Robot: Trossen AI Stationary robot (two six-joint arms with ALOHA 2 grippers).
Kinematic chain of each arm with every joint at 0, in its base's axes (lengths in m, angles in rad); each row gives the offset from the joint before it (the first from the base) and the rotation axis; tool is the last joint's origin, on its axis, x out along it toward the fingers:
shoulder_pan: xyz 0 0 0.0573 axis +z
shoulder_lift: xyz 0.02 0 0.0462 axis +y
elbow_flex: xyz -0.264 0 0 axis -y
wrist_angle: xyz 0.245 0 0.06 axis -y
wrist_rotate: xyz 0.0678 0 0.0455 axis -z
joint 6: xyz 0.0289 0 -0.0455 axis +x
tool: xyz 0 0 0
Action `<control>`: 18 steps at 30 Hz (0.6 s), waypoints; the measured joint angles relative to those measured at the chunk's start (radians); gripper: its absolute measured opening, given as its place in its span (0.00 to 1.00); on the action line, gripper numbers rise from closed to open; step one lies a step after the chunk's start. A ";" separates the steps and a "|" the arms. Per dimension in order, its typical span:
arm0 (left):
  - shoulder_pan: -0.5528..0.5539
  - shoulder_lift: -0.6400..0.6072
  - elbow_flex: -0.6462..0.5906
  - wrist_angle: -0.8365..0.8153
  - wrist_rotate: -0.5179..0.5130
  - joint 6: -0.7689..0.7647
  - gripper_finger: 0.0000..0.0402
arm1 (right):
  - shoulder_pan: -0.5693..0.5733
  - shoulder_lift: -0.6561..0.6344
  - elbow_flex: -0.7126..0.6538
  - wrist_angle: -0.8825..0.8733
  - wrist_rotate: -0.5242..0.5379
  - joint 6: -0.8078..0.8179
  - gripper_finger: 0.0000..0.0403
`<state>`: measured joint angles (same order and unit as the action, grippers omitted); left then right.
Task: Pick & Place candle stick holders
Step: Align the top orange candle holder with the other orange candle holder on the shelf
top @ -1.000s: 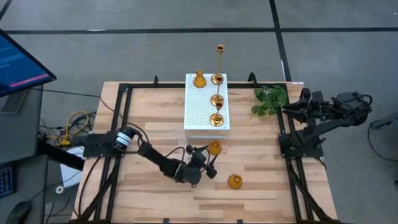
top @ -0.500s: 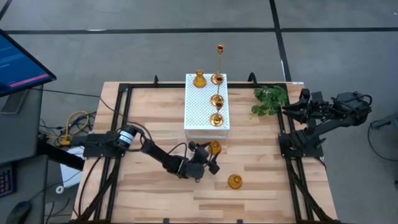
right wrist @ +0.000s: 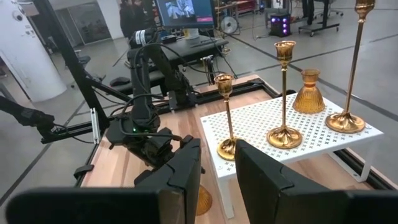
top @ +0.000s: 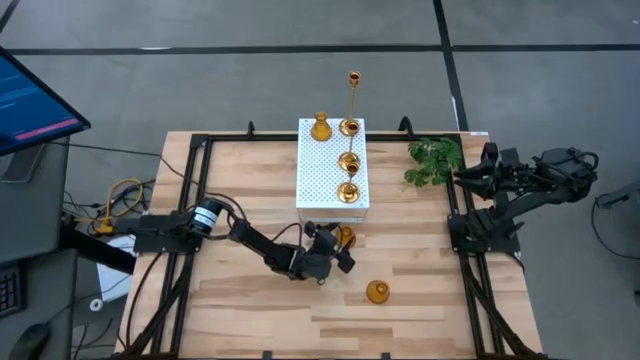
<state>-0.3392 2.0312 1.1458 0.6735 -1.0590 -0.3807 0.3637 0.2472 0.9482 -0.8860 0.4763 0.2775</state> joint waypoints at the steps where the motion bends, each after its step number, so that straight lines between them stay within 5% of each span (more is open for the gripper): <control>1: 0.002 0.000 0.000 0.000 0.010 -0.007 0.74 | 0.000 0.000 0.000 0.000 0.000 0.000 0.23; 9: 0.009 0.000 0.000 0.000 0.043 -0.017 0.69 | 0.000 0.000 0.000 0.000 0.000 0.000 0.23; 18: 0.010 0.000 0.000 0.000 0.044 -0.017 0.43 | 0.000 0.000 0.000 0.000 0.000 0.002 0.23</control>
<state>-0.3290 2.0312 1.1454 0.6738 -1.0146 -0.3981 0.3640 0.2471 0.9482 -0.8860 0.4759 0.2792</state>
